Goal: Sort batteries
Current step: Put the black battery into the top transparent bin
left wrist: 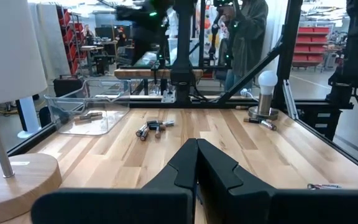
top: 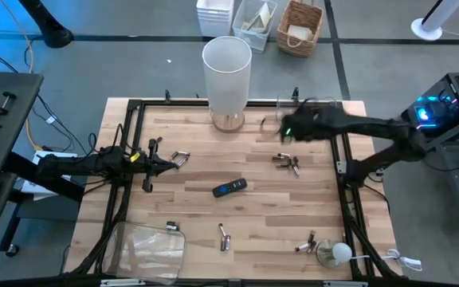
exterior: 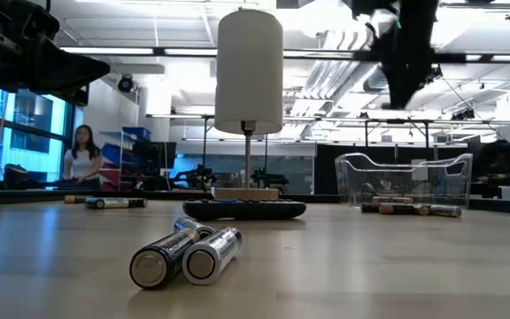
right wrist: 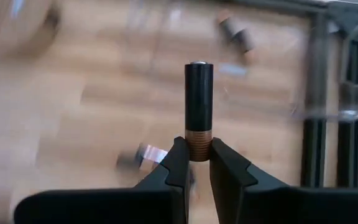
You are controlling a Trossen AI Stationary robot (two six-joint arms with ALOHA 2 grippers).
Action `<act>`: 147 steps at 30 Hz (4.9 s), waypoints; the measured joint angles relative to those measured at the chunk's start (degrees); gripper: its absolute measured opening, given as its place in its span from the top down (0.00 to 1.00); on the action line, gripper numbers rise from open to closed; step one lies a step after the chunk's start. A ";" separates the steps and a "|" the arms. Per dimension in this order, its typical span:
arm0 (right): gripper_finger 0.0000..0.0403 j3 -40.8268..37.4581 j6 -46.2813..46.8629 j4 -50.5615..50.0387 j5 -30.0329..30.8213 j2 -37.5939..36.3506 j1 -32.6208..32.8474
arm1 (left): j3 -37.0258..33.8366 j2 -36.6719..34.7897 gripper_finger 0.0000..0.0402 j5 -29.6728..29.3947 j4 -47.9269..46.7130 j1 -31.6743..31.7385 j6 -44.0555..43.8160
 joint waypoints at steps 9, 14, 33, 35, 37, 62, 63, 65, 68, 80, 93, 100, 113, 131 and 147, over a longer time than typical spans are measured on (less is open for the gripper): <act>0.87 -15.14 -11.98 24.74 -3.85 -3.63 -23.44 | 0.00 0.00 1.00 0.00 0.00 -0.01 -0.01; 0.67 -18.91 -19.34 33.49 -7.76 -3.58 -28.51 | 0.00 0.00 1.00 0.00 0.00 -0.02 -0.01; 0.52 -14.51 -38.34 22.58 -24.55 -6.53 4.64 | 0.00 0.00 1.00 0.00 0.00 -0.01 -0.01; 0.52 -14.98 -40.94 20.64 -22.05 -3.54 8.56 | 0.00 0.00 1.00 0.02 0.00 -0.01 0.00; 0.52 -15.12 -44.22 20.22 -20.43 -0.25 10.77 | 0.00 -0.02 1.00 0.00 0.02 0.00 -0.02; 0.52 -15.12 -74.72 29.07 -19.50 21.51 7.24 | 0.00 0.00 1.00 0.01 0.00 -0.01 -0.01; 0.52 -15.12 -74.91 29.45 -19.51 21.91 6.80 | 0.00 0.00 1.00 0.00 0.00 -0.01 -0.01; 0.52 -15.12 -75.66 30.09 -19.59 22.62 6.00 | 0.00 0.00 1.00 0.02 0.00 0.00 0.00; 0.58 -15.04 -76.27 30.23 -20.36 23.54 5.29 | 0.00 0.00 1.00 0.00 0.00 0.00 -0.02; 0.92 -11.22 -66.49 29.93 -29.57 20.56 7.57 | 0.00 0.00 1.00 0.02 0.00 0.00 -0.02; 0.92 -1.82 -56.59 30.10 -6.78 2.76 -7.16 | 0.00 0.00 1.00 0.02 0.00 -0.01 -0.01; 0.92 -7.77 -48.36 31.76 -4.80 0.41 -24.42 | -0.01 0.00 1.00 0.02 0.00 -0.01 -0.01; 0.63 -8.94 -40.85 31.02 -12.67 2.41 -29.75 | 0.00 0.00 1.00 0.00 0.00 0.00 -0.01; 0.57 -4.79 -24.16 21.37 -38.15 -3.72 8.52 | 0.00 0.00 1.00 0.01 0.00 -0.01 -0.01; 0.57 -24.62 49.67 29.92 -45.03 0.88 50.07 | 0.00 0.00 1.00 0.01 0.00 -0.01 0.00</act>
